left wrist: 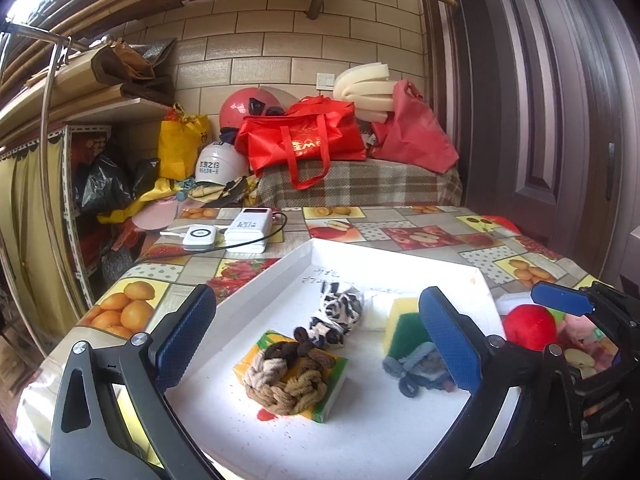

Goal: Organize soft objects
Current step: 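Open both tools and move them back to the pile, then grasp the red apple plush with the left tool while the right tool grasps the pink pig plush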

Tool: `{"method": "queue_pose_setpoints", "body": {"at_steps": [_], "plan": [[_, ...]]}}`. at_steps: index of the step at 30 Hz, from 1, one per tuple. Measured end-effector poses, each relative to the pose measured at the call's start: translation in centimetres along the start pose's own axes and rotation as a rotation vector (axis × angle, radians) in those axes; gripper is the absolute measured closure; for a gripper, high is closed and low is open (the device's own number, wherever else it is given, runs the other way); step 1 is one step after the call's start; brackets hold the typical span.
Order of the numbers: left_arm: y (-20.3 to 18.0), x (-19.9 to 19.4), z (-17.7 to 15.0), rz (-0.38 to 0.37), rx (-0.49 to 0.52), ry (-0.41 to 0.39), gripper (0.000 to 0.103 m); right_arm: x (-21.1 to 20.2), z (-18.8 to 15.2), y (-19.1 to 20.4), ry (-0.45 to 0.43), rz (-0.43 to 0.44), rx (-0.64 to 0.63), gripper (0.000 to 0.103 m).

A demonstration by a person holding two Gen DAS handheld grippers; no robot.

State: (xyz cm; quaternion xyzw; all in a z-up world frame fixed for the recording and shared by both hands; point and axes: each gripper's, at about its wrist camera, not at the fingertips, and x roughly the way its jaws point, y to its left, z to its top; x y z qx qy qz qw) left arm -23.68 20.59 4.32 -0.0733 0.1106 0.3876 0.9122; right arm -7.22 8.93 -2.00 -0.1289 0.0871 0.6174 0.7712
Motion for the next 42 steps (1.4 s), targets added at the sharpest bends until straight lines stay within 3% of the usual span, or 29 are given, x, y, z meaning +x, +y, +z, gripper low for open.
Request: {"method": "queue_pose_setpoints", "body": {"at_steps": [4,6,9,10,12,16,18,21,23,26,29,32,34,35,37,42], "plan": [[-1.2,-1.5,-0.2,-0.055,0.014,-0.019,0.001,-2.1,-0.4,-1.4,-0.039,-0.049,0.023,0.016],[-2.3,-2.3,-0.2,-0.079,0.052,-0.034,0.001,-4.2,-0.5,-2.5,-0.111,-0.114,0.052,0.016],[-4.7,-3.6,-0.3,-0.158,0.131,-0.064,0.001,-8.1,-1.0,-4.8,-0.234,-0.283,0.103,0.016],[-5.3,-3.8,-0.4,-0.186,0.142,-0.058,0.001,-9.2,-1.3,-5.7,-0.254,-0.324,0.115,0.011],[-6.6,-3.9,-0.6,-0.267,0.138,-0.013,0.001,-10.7,-2.0,-7.8,-0.252,-0.364,0.129,0.000],[-9.6,-3.3,-0.8,-0.413,0.142,0.077,0.001,-11.9,-3.4,-13.1,-0.140,-0.353,0.194,0.000],[-11.0,-3.0,-0.8,-0.421,0.161,0.099,0.001,-12.6,-4.1,-15.9,-0.086,-0.321,0.275,0.000],[-12.8,-1.9,-1.1,-0.454,0.179,0.149,0.001,-14.0,-4.8,-18.1,-0.103,-0.307,0.348,0.000],[-14.1,-1.0,-1.0,-0.439,0.206,0.177,0.001,-13.7,-4.6,-18.0,-0.079,-0.282,0.341,0.000],[-16.1,0.6,-0.9,-0.442,0.251,0.228,0.015,-11.8,-3.4,-16.5,-0.022,-0.199,0.273,0.000],[-17.5,2.1,-1.1,-0.420,0.271,0.268,0.020,-8.5,-2.9,-15.3,0.085,-0.226,0.182,0.002],[-17.8,2.8,-1.3,-0.404,0.260,0.292,0.020,-4.5,-3.7,-15.3,0.220,-0.215,0.189,0.012],[-17.9,3.0,-1.3,-0.398,0.266,0.292,0.020,-2.7,-4.5,-15.7,0.317,-0.195,0.205,0.038],[-18.1,3.1,-1.3,-0.392,0.273,0.290,0.021,-2.4,-4.7,-16.0,0.342,-0.180,0.221,0.038],[-18.5,3.4,-1.2,-0.385,0.289,0.291,0.020,-3.0,-5.0,-16.6,0.328,-0.166,0.237,0.042],[-19.2,5.0,-1.6,-0.321,0.322,0.321,0.020,-4.6,-5.5,-18.7,0.265,-0.170,0.359,0.042]]}}
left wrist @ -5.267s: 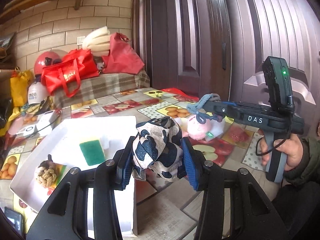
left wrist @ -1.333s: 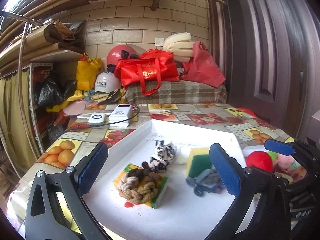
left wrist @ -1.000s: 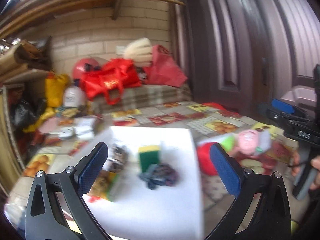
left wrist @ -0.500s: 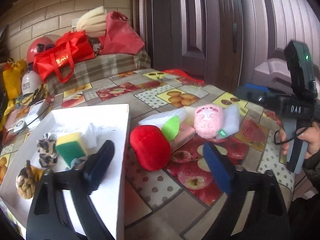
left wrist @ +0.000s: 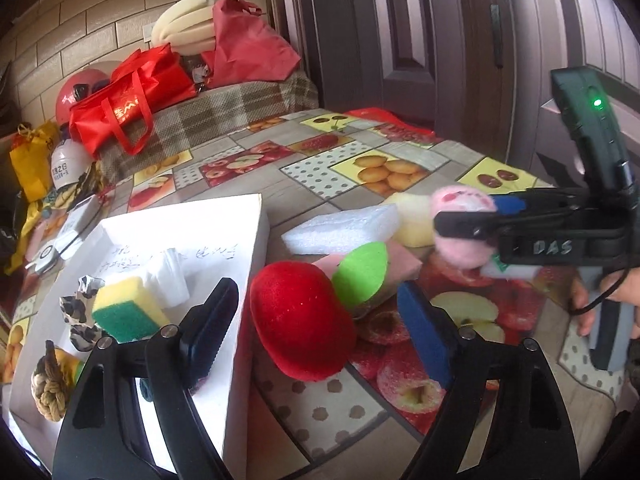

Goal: Organize soft objects
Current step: 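Grasp the red apple plush with the left tool while the right tool grasps the pink pig plush, then carry the apple plush over the tray with the left tool while the right tool carries the pig plush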

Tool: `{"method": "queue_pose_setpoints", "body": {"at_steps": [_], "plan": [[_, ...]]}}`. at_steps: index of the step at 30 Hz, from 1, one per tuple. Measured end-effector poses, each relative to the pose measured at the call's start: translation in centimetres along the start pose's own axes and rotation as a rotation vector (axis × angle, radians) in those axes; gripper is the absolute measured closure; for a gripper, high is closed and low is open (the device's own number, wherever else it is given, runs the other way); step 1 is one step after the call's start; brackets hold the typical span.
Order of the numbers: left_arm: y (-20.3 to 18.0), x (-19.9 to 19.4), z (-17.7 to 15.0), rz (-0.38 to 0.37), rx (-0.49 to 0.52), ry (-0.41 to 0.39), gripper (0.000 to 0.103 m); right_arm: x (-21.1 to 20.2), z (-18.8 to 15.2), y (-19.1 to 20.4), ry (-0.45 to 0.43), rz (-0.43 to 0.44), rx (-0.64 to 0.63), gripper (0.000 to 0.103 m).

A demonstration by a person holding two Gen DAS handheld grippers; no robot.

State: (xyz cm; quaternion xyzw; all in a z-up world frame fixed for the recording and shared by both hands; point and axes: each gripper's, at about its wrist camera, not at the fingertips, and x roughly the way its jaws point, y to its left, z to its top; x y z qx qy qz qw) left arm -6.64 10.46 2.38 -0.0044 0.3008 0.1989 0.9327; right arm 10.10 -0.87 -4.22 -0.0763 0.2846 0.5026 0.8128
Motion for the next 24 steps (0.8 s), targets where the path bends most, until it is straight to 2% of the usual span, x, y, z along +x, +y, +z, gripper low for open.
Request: {"method": "queue_pose_setpoints", "body": {"at_steps": [4,5,6,7,8,11,17,21,24], "plan": [[-0.1,1.1,0.1,0.030,0.009,0.035,0.021,0.0,0.3,-0.7,0.005,0.021,0.047,0.042],[-0.3,1.3,0.1,0.043,0.015,0.045,0.031,0.0,0.3,-0.6,0.005,0.024,0.048,0.042],[-0.4,1.6,0.1,0.052,0.024,0.058,0.047,-0.1,0.4,-0.6,0.002,0.025,0.047,0.042],[-0.5,1.6,0.1,0.065,0.028,0.059,0.054,-0.1,0.4,-0.6,0.000,0.025,0.047,0.042],[-0.6,1.5,0.0,0.065,0.031,0.052,0.056,-0.2,0.4,-0.6,-0.005,0.026,0.048,0.042],[-0.7,0.9,-0.2,0.047,0.028,0.030,0.059,-0.4,0.5,-0.8,-0.017,0.028,0.056,0.042],[-1.5,-2.6,-0.6,0.018,0.047,-0.130,0.059,-1.3,0.5,-1.1,-0.069,0.028,0.070,0.042],[-1.4,-5.3,-1.3,0.013,0.036,-0.227,0.059,-3.4,0.4,-0.6,-0.178,0.006,0.044,0.042],[-0.8,-6.6,-1.8,0.028,0.013,-0.257,0.059,-5.2,0.1,0.0,-0.280,-0.012,0.012,0.042]]}}
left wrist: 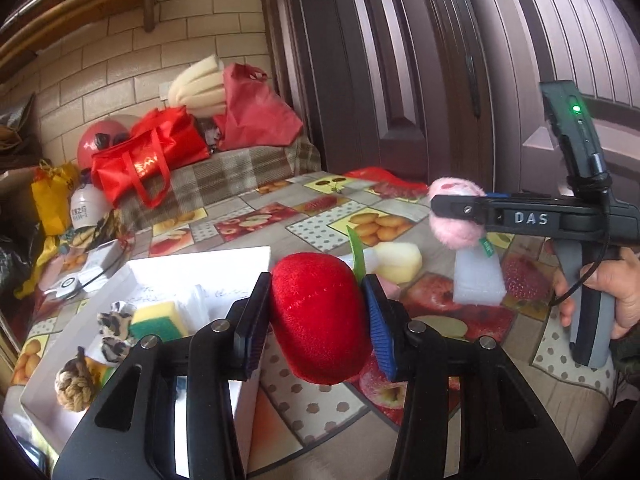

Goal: Organize soft objects
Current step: 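Carry the apple plush over the tray with the left tool while the right tool carries the pig plush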

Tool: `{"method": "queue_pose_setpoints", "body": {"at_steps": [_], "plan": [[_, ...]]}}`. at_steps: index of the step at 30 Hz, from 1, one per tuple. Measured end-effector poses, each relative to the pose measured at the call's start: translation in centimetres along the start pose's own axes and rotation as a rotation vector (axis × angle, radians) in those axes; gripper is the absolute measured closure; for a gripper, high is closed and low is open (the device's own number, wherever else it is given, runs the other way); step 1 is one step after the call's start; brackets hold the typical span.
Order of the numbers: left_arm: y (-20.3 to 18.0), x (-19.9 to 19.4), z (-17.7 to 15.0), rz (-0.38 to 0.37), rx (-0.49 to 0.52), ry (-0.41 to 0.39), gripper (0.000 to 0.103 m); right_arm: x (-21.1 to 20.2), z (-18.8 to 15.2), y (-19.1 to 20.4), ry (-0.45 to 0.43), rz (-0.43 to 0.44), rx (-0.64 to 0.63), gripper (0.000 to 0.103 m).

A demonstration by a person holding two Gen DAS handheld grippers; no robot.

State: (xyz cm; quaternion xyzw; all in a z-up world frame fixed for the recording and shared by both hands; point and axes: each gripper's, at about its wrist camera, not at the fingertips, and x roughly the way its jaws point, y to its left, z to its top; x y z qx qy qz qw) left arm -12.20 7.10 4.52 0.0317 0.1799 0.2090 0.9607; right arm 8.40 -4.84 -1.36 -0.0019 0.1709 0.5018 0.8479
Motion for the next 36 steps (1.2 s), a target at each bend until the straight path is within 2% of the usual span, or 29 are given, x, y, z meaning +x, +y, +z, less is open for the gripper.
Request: {"method": "queue_pose_setpoints", "body": {"at_steps": [5,8,13,19,36], "plan": [[1.2,-1.3,-0.2,0.023,-0.045,-0.031,0.059,-2.7,-0.3,0.8,-0.124,0.013,0.007,0.042],[1.5,-1.4,-0.3,0.025,-0.057,-0.032,0.059,-3.6,-0.4,1.6,-0.166,-0.001,-0.015,0.042],[1.6,-2.0,-0.4,0.029,-0.052,-0.048,0.059,-3.3,-0.3,2.6,-0.159,-0.021,-0.070,0.042],[2.8,-2.5,-0.5,0.035,-0.093,-0.058,0.059,-3.2,-0.5,3.3,-0.151,-0.033,-0.099,0.042],[5.4,-4.4,-1.5,0.081,-0.149,-0.083,0.059,-2.0,-0.9,6.2,-0.101,-0.007,-0.177,0.042]]}}
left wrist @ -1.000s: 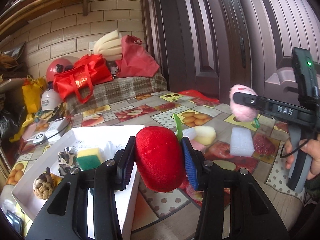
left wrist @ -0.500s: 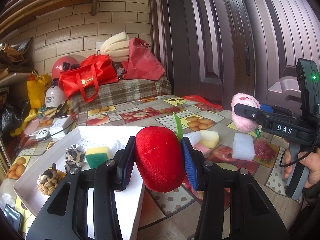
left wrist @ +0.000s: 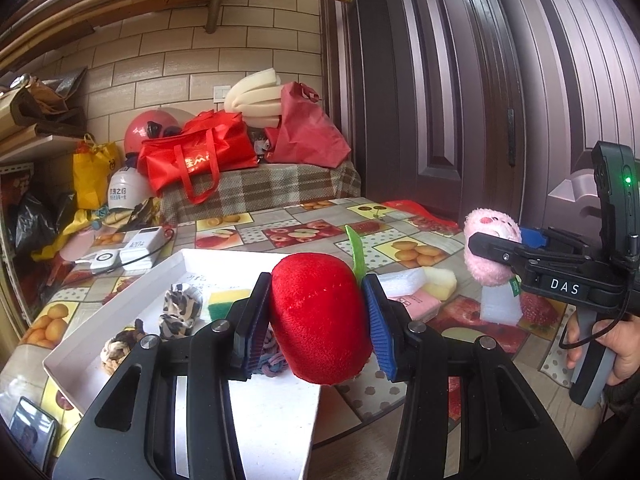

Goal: Organize soft objects
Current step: 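Carry the apple plush over the tray with the left tool while the right tool carries the pig plush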

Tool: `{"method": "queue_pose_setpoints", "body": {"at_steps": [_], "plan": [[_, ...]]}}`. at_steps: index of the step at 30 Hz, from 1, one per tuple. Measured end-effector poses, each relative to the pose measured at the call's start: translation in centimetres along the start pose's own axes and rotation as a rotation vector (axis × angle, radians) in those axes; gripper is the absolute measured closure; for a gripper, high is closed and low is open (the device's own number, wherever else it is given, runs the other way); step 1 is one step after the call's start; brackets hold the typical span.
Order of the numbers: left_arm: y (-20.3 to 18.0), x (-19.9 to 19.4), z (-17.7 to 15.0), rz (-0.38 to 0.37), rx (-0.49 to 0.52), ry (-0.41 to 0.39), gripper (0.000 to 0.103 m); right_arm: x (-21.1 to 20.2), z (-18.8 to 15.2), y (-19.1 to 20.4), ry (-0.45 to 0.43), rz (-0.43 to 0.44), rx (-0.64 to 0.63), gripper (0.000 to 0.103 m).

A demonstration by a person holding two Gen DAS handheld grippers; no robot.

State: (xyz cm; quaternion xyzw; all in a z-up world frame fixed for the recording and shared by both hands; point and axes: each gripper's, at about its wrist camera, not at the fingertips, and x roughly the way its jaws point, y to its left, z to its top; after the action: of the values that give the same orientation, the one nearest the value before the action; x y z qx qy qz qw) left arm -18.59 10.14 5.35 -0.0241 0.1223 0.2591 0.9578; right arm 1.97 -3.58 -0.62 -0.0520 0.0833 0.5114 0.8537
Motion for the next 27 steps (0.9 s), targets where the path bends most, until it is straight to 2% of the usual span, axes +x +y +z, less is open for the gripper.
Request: {"method": "queue_pose_setpoints", "body": {"at_steps": [21,27], "plan": [[5.5,-1.4,-0.8,0.126,-0.106,-0.007,0.059,1.5,0.1,2.9,0.042,0.075,-0.037,0.042],[8.1,-1.9,-1.1,0.214,-0.136,-0.004,0.058,2.4,0.1,4.8,0.068,0.145,-0.042,0.042]]}}
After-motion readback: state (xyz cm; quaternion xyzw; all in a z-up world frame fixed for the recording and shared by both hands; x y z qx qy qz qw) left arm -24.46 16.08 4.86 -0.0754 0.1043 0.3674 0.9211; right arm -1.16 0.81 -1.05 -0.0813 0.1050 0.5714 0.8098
